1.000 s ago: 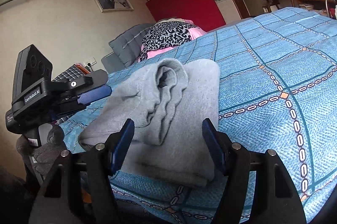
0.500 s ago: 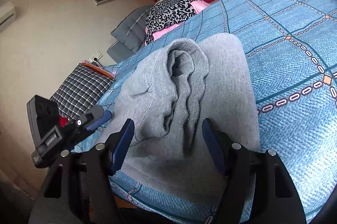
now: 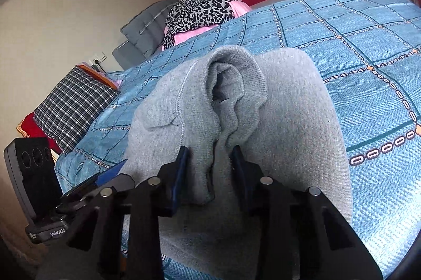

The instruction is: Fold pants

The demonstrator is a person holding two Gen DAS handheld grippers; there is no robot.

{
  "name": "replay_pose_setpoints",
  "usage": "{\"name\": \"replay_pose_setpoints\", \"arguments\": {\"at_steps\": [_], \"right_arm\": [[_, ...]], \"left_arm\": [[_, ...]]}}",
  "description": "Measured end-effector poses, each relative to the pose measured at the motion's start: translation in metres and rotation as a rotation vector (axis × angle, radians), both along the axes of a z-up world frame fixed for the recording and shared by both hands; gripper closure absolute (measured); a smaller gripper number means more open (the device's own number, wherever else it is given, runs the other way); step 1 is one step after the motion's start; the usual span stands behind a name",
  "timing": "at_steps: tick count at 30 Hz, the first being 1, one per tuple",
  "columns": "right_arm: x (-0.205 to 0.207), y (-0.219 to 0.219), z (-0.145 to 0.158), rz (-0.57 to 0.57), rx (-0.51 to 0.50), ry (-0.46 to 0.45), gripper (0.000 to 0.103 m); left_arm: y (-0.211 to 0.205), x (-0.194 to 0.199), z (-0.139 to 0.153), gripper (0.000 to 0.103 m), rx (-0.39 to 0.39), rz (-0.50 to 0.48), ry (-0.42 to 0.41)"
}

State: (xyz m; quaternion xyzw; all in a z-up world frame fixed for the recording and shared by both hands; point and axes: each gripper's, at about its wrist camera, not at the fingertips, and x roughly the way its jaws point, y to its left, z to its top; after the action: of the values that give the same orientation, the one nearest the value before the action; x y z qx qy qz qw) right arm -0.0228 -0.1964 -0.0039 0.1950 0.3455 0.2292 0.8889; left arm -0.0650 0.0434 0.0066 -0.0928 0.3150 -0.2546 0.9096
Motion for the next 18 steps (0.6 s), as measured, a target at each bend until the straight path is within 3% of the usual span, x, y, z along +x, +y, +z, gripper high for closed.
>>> {"name": "replay_pose_setpoints", "arguments": {"at_steps": [2,6,7,8,10,13,16,18], "right_arm": [[-0.002,0.001,0.009,-0.002,-0.018,-0.039,0.075],[-0.016,-0.005,0.048,-0.021,-0.058,-0.199,0.081],[-0.021,-0.008,0.057,-0.038,-0.072,-0.235,0.088],[-0.025,-0.013,0.065,-0.068,-0.089,-0.271,0.103],[-0.033,-0.03,0.077,-0.133,-0.106,-0.324,0.103],[-0.032,-0.056,0.072,-0.176,-0.102,-0.288,0.103],[-0.024,-0.073,0.046,-0.142,-0.019,-0.156,0.102],[-0.018,-0.074,0.032,-0.114,0.002,-0.095,0.089]], "left_arm": [[0.004,0.0,0.002,0.031,-0.012,0.003,0.003],[0.009,-0.004,0.014,0.03,-0.037,0.006,-0.026],[0.009,-0.005,0.019,0.03,-0.041,0.003,-0.039],[0.008,-0.006,0.023,0.03,-0.043,-0.001,-0.053],[0.004,-0.007,0.032,0.03,-0.05,-0.012,-0.079],[-0.009,-0.005,0.036,0.03,-0.045,-0.047,-0.091],[-0.023,0.003,0.03,0.03,-0.019,-0.066,-0.055],[-0.028,0.005,0.024,0.03,-0.004,-0.07,-0.033]]}}
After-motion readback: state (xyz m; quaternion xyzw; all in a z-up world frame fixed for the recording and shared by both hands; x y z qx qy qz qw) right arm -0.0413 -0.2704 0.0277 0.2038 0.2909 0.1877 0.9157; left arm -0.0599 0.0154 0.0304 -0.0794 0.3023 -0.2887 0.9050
